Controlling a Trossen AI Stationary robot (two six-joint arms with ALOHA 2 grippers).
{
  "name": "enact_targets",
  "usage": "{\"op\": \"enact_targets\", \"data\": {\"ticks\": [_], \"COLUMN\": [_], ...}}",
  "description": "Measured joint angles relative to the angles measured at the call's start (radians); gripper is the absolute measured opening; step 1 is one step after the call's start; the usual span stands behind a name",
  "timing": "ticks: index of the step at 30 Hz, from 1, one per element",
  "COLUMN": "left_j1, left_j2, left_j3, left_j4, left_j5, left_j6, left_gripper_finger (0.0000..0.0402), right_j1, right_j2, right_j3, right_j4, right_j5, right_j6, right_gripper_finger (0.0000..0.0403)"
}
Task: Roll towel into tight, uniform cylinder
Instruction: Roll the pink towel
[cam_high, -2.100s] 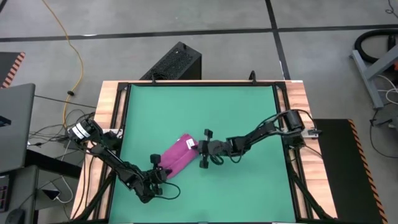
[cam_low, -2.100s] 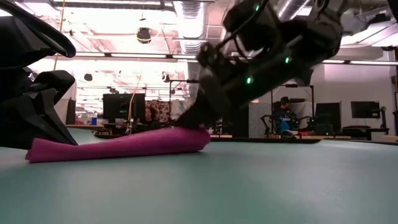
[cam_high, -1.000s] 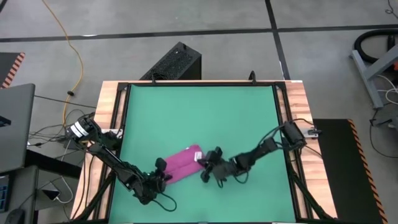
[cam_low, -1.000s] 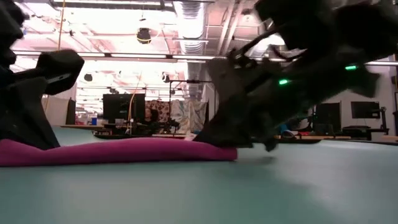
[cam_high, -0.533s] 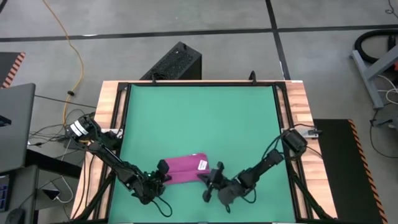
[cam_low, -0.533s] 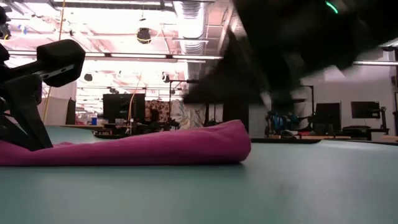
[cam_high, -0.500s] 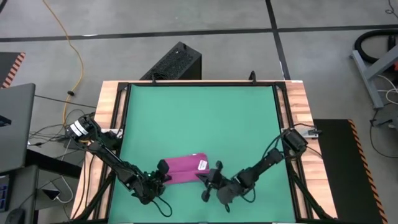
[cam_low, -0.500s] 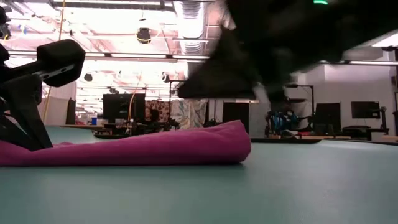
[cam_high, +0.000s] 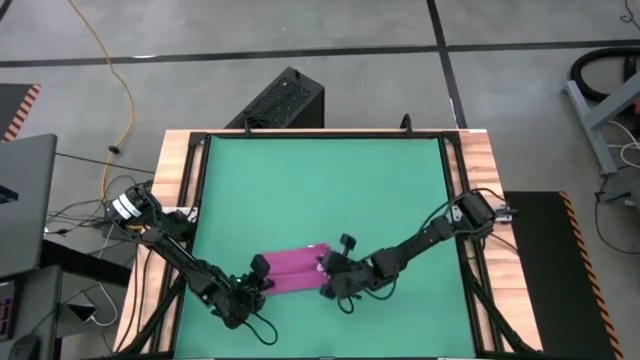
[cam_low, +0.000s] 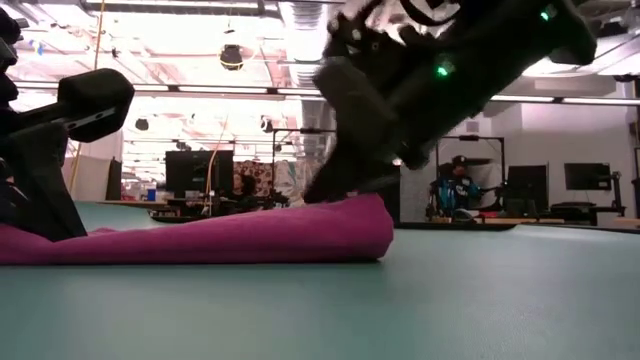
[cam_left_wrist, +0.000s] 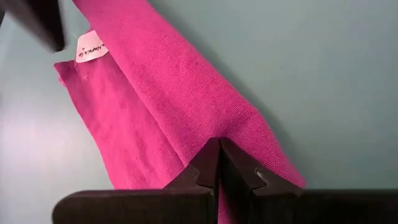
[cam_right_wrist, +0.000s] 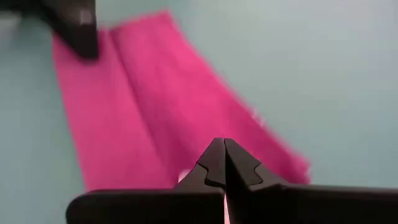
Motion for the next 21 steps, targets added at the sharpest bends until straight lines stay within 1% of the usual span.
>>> {"op": "enact_targets", "data": {"ticks": [4, 7, 8, 10, 12, 15, 17, 21], "left_j1": [-0.001, -0.003, -0.003, -0.003, -0.003, -0.003, -0.003, -0.003], "left_j2": [-0.002, -0.006, -0.009, -0.010, -0.010, -0.010, -0.010, -0.010], "left_j3": [0.000, 0.000, 0.000, -0.002, -0.002, -0.003, -0.004, -0.005], "left_j4": [-0.017, -0.036, -0.040, -0.042, -0.046, -0.055, -0.058, -0.064], "left_j5": [-0.005, -0.014, -0.015, -0.018, -0.024, -0.031, -0.033, -0.037], "left_j6": [-0.030, -0.074, -0.081, -0.094, -0.103, -0.134, -0.148, -0.175], "left_gripper_finger": [0.0000, 0.0000, 0.0000, 0.0000, 0.0000, 0.0000, 0.0000, 0.0000], "right_j1": [-0.009, -0.007, -0.003, 0.016, 0.040, 0.078, 0.105, 0.133], "right_j2": [0.024, 0.021, 0.021, 0.010, -0.025, -0.078, -0.089, -0.081], "right_j3": [-0.002, -0.001, -0.001, -0.003, -0.003, 0.000, 0.000, 0.000], "right_j4": [-0.090, -0.140, -0.149, -0.173, -0.181, -0.193, -0.191, -0.178], "right_j5": [-0.067, -0.064, -0.053, 0.016, 0.087, 0.161, 0.177, 0.161], "right_j6": [0.064, 0.116, 0.124, 0.126, 0.126, 0.129, 0.120, 0.103], "right_gripper_finger": [0.0012, 0.0012, 0.0012, 0.0012, 0.0012, 0.0012, 0.0012, 0.0012]}}
